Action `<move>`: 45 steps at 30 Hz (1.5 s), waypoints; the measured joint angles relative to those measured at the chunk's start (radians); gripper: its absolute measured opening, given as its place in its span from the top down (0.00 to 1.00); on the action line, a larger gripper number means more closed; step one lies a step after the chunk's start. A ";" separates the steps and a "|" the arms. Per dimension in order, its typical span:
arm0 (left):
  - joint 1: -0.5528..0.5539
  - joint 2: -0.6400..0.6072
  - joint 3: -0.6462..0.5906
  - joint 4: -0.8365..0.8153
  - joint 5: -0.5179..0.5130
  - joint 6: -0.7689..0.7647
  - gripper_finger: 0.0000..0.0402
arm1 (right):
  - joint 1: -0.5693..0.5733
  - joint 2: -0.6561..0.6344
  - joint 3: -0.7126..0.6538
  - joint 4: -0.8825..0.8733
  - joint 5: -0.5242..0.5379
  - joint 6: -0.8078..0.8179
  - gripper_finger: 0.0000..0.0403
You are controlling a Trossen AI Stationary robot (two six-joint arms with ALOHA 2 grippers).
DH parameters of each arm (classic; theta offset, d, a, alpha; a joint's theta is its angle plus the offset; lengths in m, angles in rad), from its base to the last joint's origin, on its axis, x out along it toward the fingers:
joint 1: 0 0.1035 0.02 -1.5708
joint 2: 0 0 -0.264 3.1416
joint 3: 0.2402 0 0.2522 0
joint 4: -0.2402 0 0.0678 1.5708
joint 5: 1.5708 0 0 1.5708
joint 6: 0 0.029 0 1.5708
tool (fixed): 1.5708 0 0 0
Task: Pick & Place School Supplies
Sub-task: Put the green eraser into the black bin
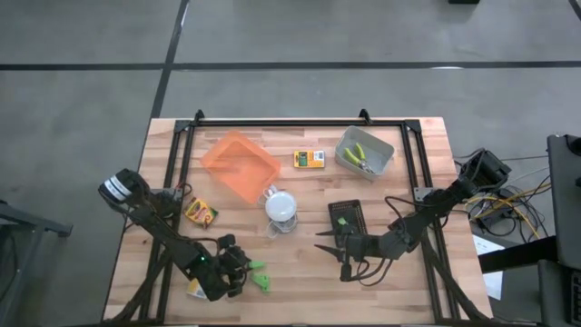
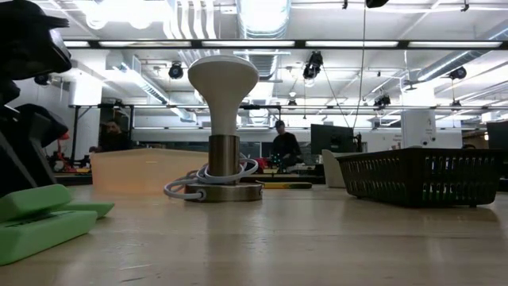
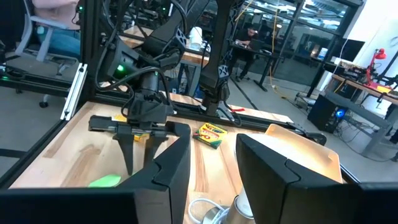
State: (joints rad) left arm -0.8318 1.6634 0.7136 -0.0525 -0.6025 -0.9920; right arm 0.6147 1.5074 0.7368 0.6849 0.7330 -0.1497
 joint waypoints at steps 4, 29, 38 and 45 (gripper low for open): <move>0.000 0.000 0.000 0.000 0.001 -0.001 0.71 | 0.000 0.000 0.000 0.000 0.000 0.000 0.68; 0.034 0.004 -0.053 0.064 0.021 -0.021 0.56 | -0.001 0.000 0.000 0.000 0.000 0.000 0.67; 0.035 0.006 -0.048 0.055 0.024 0.015 0.72 | -0.001 0.000 0.000 0.000 0.000 0.000 0.68; 0.035 0.002 -0.047 0.056 0.018 0.013 0.81 | 0.000 0.000 0.000 0.000 0.000 0.000 0.70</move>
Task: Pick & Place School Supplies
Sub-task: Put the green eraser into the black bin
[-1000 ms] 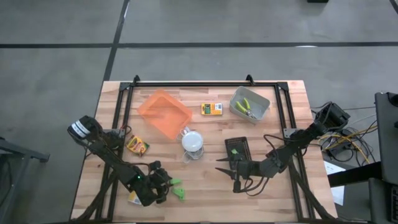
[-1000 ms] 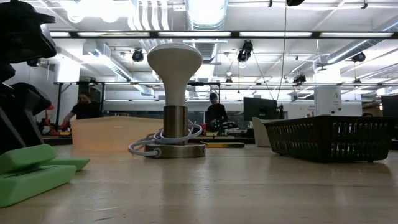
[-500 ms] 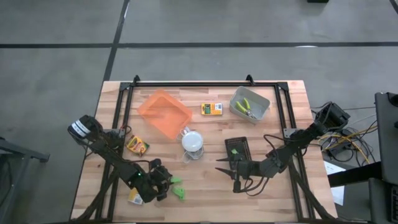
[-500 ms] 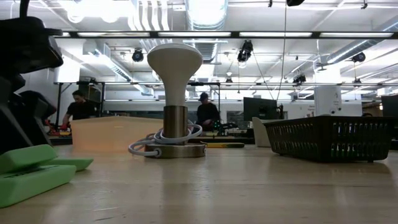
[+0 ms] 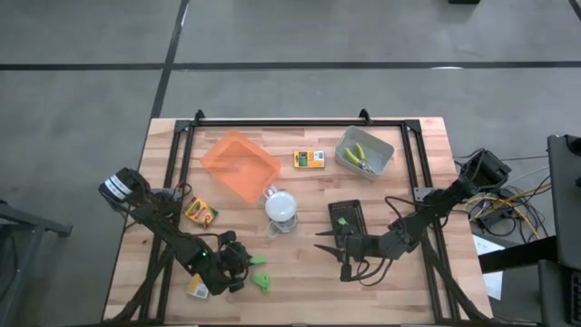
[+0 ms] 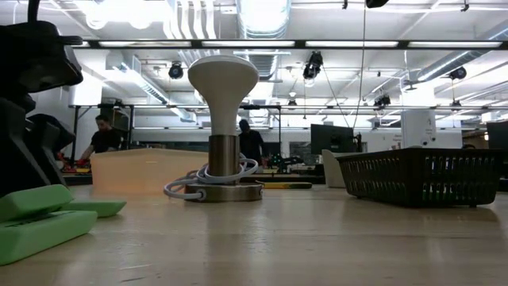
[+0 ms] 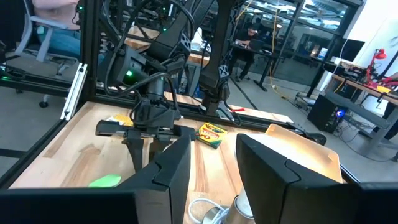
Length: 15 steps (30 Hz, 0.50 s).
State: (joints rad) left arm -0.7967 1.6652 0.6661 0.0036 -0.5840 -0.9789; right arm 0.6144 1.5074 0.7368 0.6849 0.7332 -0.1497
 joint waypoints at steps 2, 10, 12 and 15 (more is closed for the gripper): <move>0.000 -0.008 0.001 -0.001 0.001 0.015 0.80 | 0.000 0.000 0.000 0.000 0.000 0.000 0.69; -0.001 -0.118 0.000 -0.030 -0.057 0.044 0.81 | 0.001 0.000 0.000 0.000 0.000 0.000 0.67; -0.001 -0.162 0.000 -0.042 -0.063 0.062 0.81 | 0.001 0.000 0.000 0.000 0.000 0.000 0.67; -0.001 -0.226 0.000 -0.051 -0.083 0.115 0.81 | 0.001 0.000 0.000 0.000 0.000 0.000 0.67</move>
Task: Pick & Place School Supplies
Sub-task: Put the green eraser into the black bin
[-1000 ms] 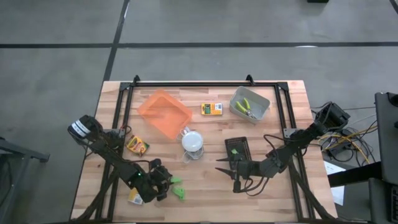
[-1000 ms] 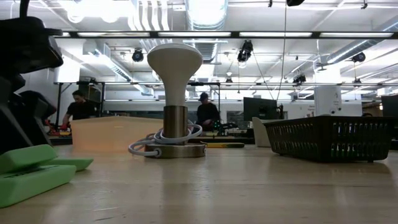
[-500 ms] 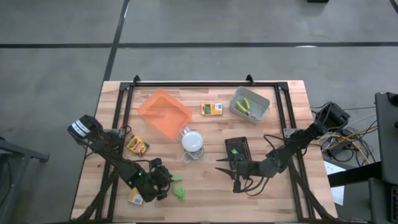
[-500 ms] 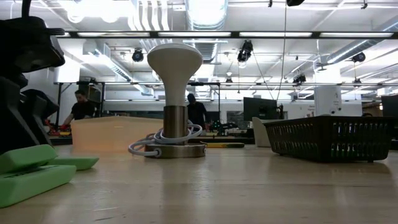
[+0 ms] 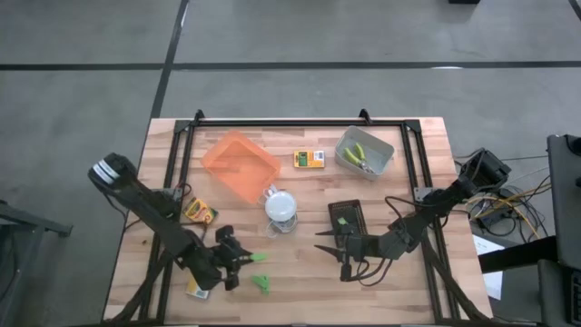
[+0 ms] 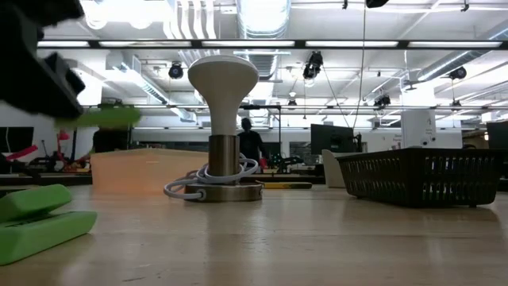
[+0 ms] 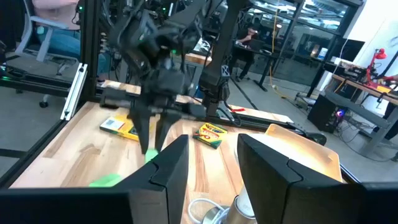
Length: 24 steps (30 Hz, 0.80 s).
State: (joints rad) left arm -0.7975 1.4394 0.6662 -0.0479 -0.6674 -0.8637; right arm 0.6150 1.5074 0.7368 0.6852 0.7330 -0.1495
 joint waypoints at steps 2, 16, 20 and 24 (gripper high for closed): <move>0.000 -0.049 0.002 -0.001 -0.016 0.035 0.80 | 0.000 0.000 0.000 0.000 0.000 0.000 0.68; 0.001 -0.298 0.029 0.074 -0.066 0.085 0.79 | 0.000 0.000 0.000 0.000 0.000 0.000 0.69; 0.003 -0.331 0.029 0.078 -0.093 0.076 0.79 | 0.000 0.000 0.000 0.000 0.000 0.000 0.67; 0.010 -0.337 0.029 0.072 -0.078 0.082 0.79 | 0.000 0.000 0.000 0.000 0.000 0.000 0.67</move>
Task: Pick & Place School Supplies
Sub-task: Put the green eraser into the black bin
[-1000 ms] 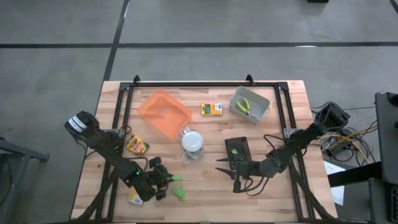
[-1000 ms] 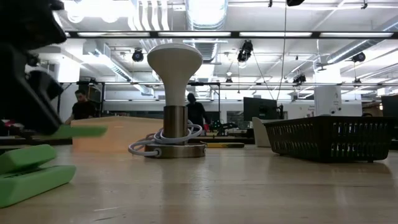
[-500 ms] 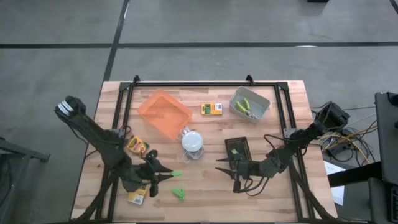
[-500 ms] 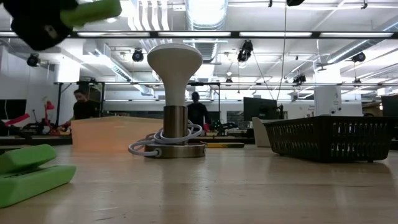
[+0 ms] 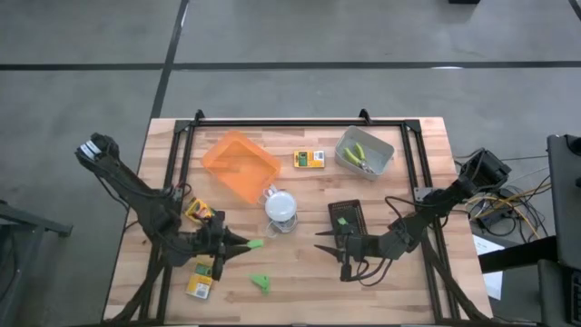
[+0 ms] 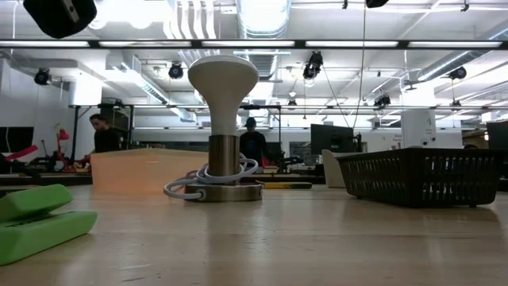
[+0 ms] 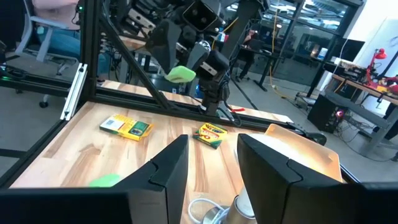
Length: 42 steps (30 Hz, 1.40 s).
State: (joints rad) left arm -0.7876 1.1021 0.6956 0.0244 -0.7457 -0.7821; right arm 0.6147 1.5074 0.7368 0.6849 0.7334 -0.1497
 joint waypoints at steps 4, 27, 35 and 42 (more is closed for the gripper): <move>0.000 -0.001 0.000 0.005 0.081 0.022 0.79 | -0.001 0.000 0.000 0.000 0.000 0.000 0.67; 0.013 0.046 0.009 0.027 0.053 0.527 0.79 | -0.006 0.000 0.000 0.000 0.000 -0.052 0.67; 0.079 0.043 0.065 0.040 0.247 0.030 0.79 | -0.010 0.000 0.001 0.073 -0.125 0.404 0.69; 0.195 0.042 0.054 0.165 0.415 -0.299 0.79 | -0.014 0.000 0.013 0.081 -0.132 0.470 0.69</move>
State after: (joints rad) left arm -0.5922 1.1446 0.7494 0.1892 -0.3303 -1.0813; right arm 0.6003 1.5074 0.7498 0.7655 0.6017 0.3205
